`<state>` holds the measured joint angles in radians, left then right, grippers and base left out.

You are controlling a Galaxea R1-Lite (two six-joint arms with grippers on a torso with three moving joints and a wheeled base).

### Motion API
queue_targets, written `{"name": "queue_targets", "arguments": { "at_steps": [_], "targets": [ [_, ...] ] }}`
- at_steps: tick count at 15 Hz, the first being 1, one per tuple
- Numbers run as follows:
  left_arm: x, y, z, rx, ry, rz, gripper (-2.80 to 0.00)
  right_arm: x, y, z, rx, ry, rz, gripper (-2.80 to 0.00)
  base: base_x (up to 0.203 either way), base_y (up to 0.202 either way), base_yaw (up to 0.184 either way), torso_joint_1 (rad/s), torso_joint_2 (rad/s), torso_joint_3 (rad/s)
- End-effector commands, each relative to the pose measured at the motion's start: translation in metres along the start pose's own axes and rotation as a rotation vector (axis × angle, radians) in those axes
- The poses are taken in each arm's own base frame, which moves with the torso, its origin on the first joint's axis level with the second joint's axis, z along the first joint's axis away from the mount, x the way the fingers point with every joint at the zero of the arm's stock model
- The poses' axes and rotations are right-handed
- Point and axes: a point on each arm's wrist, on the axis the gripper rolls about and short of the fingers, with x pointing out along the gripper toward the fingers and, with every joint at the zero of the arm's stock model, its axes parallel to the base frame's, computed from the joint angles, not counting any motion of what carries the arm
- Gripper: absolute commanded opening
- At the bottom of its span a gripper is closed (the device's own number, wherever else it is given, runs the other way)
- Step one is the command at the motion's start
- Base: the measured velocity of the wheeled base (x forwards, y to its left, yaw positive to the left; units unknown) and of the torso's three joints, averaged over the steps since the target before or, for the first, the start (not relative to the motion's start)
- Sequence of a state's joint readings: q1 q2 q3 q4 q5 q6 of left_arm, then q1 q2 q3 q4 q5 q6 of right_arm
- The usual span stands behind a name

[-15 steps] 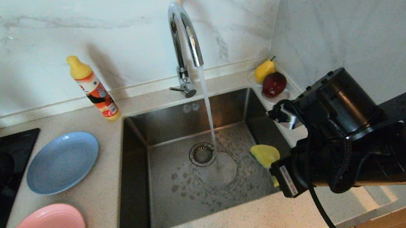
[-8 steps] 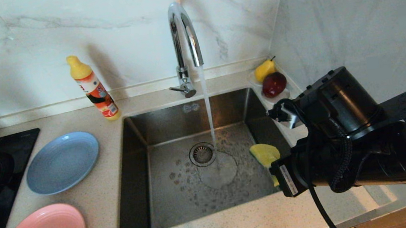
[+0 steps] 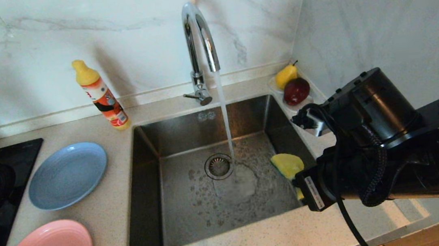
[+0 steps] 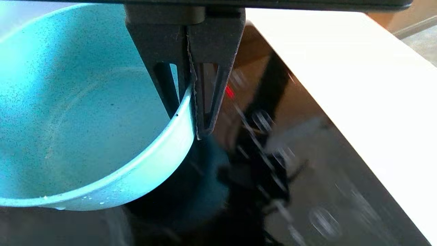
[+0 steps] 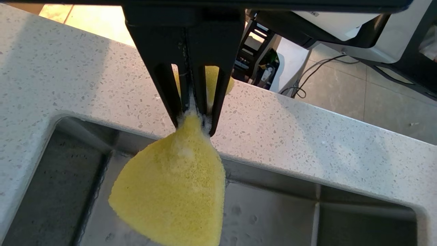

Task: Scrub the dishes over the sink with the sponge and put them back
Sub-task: Pick up a bowl and the sponge, then wash the bowl

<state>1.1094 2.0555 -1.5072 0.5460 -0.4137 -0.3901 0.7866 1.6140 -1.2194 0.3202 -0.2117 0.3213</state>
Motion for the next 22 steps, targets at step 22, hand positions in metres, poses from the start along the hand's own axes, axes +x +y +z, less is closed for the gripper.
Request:
{"name": "queue_targets", "arguments": {
  "at_steps": [22],
  "targets": [
    [-0.132, -0.22, -0.287, 1.092, 0.08, -0.413, -2.8, -0.018, 0.005, 0.007, -0.001, -0.056, 0.035, -2.8, 0.0, 0.0, 0.0, 0.0, 0.0, 0.0]
  ]
}}
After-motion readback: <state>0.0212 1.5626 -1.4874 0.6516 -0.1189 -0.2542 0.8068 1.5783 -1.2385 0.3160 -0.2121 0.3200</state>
